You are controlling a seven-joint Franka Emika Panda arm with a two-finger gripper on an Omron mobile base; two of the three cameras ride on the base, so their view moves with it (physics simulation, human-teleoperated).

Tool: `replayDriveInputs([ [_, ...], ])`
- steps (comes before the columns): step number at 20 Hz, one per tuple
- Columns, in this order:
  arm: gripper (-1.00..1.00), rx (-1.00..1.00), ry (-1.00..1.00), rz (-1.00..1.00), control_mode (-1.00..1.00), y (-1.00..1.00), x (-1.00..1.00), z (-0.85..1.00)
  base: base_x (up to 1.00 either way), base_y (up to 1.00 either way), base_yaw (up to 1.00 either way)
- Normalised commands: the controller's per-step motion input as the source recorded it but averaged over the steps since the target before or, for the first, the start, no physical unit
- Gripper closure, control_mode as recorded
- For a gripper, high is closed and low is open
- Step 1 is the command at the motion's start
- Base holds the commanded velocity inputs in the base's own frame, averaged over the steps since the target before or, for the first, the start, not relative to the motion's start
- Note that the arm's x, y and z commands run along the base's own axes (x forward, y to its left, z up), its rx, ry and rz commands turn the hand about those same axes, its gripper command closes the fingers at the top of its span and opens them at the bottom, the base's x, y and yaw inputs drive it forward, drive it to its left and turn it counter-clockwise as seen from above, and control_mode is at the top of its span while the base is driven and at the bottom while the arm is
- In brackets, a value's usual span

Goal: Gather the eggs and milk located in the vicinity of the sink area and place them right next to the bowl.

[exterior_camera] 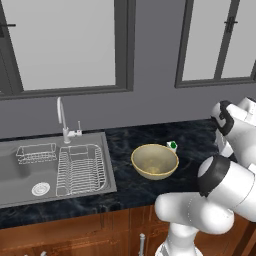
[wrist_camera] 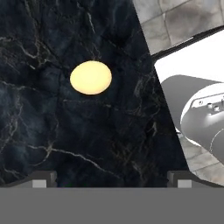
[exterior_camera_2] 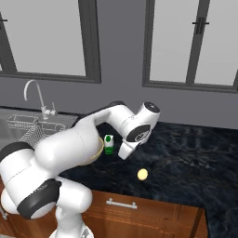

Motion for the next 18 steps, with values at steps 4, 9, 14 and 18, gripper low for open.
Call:
replayDriveInputs([
  [4, -1.0, 0.0, 0.0, 0.03, -1.0, -0.11, -0.16, -0.26, 0.0, 0.0, 0.0],
  [9, -1.0, 0.0, 0.0, 0.09, -1.0, -0.05, -0.16, -0.37, 0.0, 0.0, 0.0],
  [14, -1.0, 0.0, 0.0, 0.17, -1.0, -0.01, -0.12, -0.27, 0.0, 0.0, 0.0],
  [18, -1.0, 0.0, 0.02, 0.22, -1.0, -0.03, -0.07, -0.19, 0.0, 0.0, 0.0],
])
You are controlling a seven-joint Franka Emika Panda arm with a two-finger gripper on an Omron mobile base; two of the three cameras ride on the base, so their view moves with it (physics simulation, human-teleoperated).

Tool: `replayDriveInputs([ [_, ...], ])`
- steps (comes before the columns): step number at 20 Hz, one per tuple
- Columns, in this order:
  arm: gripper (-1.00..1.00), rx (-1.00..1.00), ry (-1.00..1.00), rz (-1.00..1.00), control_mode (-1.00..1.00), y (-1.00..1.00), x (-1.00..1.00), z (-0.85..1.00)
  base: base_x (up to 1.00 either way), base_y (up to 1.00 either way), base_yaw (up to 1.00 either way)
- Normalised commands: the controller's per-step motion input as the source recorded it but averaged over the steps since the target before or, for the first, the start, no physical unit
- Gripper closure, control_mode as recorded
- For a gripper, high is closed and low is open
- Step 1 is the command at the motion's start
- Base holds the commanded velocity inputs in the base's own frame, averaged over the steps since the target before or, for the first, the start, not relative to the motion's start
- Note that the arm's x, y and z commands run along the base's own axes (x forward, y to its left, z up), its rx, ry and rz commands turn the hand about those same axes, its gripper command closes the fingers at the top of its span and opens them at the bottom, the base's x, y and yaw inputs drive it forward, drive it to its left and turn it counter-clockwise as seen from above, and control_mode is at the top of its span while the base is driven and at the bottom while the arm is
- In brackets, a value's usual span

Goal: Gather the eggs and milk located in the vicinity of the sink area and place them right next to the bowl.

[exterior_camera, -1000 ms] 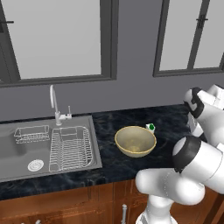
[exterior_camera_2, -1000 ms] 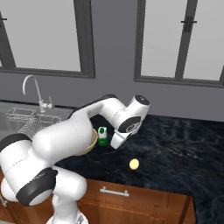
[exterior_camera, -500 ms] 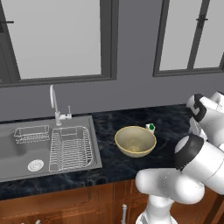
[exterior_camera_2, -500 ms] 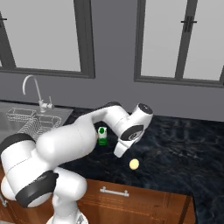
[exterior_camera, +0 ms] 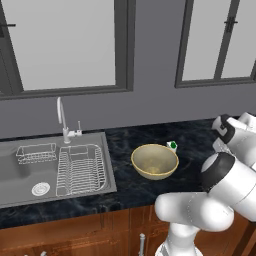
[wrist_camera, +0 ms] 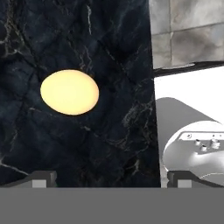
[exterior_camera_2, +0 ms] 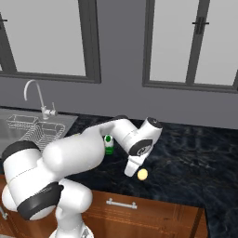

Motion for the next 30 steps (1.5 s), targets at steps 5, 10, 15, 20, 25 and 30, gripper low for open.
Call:
replayDriveInputs([
  [5, -1.0, 0.0, 0.01, 0.18, -1.0, -0.11, -0.05, -0.14, 0.0, 0.0, 0.0],
  [10, -1.0, 0.01, 0.0, 0.07, -1.0, -0.26, -0.01, -0.01, 0.0, 0.0, 0.0],
  [15, -1.0, 0.02, 0.0, 0.02, -1.0, -0.2, 0.0, 0.0, 0.0, 0.0, 0.0],
  [20, -1.0, 0.0, 0.0, 0.01, -1.0, -0.03, 0.0, -0.06, 0.0, 0.0, 0.0],
  [25, -1.0, 0.0, 0.0, 0.01, -1.0, 0.0, 0.0, -0.17, 0.0, 0.0, 0.0],
  [30, -1.0, 0.0, 0.0, 0.01, -1.0, 0.0, 0.0, -0.21, 0.0, 0.0, 0.0],
])
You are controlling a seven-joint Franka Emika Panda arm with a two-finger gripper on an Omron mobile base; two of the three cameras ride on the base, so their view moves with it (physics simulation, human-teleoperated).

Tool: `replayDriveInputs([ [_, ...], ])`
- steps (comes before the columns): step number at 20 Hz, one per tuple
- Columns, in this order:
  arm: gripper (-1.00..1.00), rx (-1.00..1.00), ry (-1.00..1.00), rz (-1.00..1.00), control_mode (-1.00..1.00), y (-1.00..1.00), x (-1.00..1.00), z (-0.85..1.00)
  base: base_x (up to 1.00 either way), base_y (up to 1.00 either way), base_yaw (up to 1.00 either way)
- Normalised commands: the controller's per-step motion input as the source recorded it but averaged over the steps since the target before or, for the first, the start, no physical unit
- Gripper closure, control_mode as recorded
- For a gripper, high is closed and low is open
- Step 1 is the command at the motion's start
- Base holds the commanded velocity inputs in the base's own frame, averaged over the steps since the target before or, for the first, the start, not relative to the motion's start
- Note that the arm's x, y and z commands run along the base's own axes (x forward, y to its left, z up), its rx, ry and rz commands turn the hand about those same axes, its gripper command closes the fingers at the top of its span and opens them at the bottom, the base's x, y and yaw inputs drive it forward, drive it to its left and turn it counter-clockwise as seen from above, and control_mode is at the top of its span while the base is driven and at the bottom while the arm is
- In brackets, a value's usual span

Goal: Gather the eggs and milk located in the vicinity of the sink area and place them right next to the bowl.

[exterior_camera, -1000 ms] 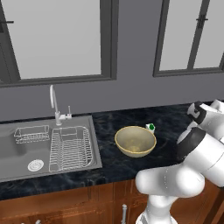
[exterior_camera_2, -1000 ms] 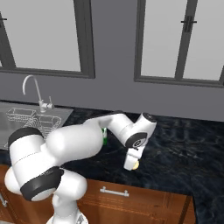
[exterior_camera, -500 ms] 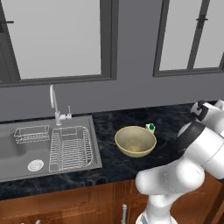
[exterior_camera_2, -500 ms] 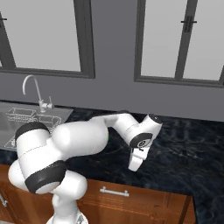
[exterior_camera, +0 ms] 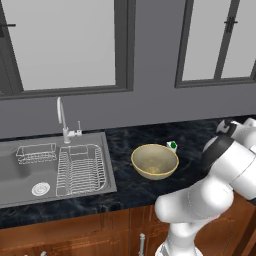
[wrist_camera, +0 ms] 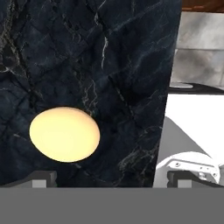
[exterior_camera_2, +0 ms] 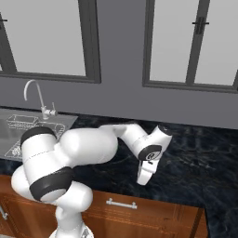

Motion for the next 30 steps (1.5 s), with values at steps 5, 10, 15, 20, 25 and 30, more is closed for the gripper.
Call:
replayDriveInputs([
  [5, -1.0, 0.0, 0.0, 0.02, -1.0, 0.0, 0.02, -0.12, 0.0, 0.0, 0.0],
  [10, -1.0, 0.0, 0.0, 0.01, -1.0, -0.01, 0.06, -0.05, 0.0, 0.0, 0.0],
  [15, -1.0, 0.0, 0.0, 0.0, -1.0, -0.01, 0.09, 0.0, 0.0, 0.0, 0.0],
  [20, -1.0, 0.0, 0.0, 0.0, -1.0, -0.12, 0.03, 0.0, 0.0, 0.0, 0.0],
  [25, -1.0, 0.0, 0.0, 0.0, -1.0, -0.14, 0.02, 0.0, 0.0, 0.0, 0.0],
  [30, -1.0, 0.0, 0.0, 0.0, -1.0, -0.01, 0.09, -0.03, 0.0, 0.0, 0.0],
])
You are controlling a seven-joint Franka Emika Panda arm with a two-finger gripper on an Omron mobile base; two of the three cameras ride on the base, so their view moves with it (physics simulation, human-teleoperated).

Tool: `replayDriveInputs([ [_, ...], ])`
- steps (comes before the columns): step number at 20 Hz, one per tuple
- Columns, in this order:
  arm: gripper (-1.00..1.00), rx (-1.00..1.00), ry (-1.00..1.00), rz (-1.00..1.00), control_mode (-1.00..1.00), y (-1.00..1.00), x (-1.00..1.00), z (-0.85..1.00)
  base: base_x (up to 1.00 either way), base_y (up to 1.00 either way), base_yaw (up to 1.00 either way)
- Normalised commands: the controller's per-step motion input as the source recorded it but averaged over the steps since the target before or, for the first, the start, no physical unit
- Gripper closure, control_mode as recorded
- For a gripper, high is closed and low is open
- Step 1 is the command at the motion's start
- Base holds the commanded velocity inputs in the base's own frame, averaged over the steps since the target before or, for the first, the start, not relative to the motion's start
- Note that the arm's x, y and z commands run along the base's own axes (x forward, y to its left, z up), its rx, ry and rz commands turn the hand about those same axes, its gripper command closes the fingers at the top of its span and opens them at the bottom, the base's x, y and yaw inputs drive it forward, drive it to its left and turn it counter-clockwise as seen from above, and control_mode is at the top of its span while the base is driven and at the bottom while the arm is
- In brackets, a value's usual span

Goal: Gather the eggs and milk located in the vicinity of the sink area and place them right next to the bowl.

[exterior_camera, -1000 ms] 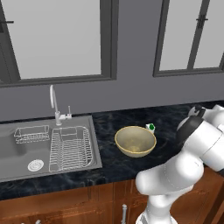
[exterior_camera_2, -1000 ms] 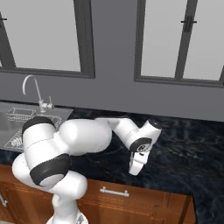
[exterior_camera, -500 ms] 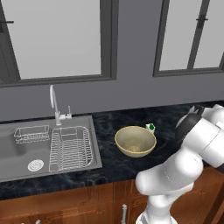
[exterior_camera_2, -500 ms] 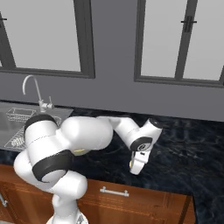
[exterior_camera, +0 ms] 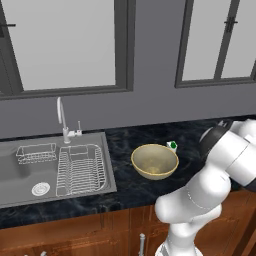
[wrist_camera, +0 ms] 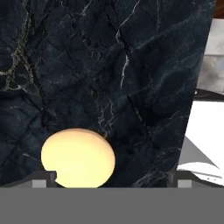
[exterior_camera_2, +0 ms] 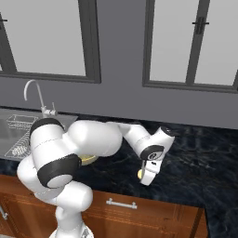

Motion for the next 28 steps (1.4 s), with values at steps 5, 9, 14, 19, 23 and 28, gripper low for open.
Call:
replayDriveInputs([
  [5, -1.0, 0.0, 0.0, 0.0, -1.0, 0.0, 0.13, -0.02, 0.0, 0.0, 0.0],
  [9, -1.0, 0.0, 0.0, 0.0, -1.0, 0.0, 0.08, -0.05, 0.0, 0.0, 0.0],
  [14, -1.0, 0.0, 0.0, 0.0, -1.0, 0.0, 0.04, -0.1, 0.0, 0.0, 0.0],
  [19, -1.0, 0.0, 0.0, 0.0, -1.0, 0.0, 0.0, -0.14, 0.0, 0.0, 0.0],
  [23, -1.0, 0.0, 0.0, 0.0, -1.0, 0.0, 0.0, -0.15, 0.0, 0.0, 0.0],
  [28, -1.0, 0.0, 0.0, 0.0, -1.0, 0.0, 0.0, -0.19, 0.0, 0.0, 0.0],
])
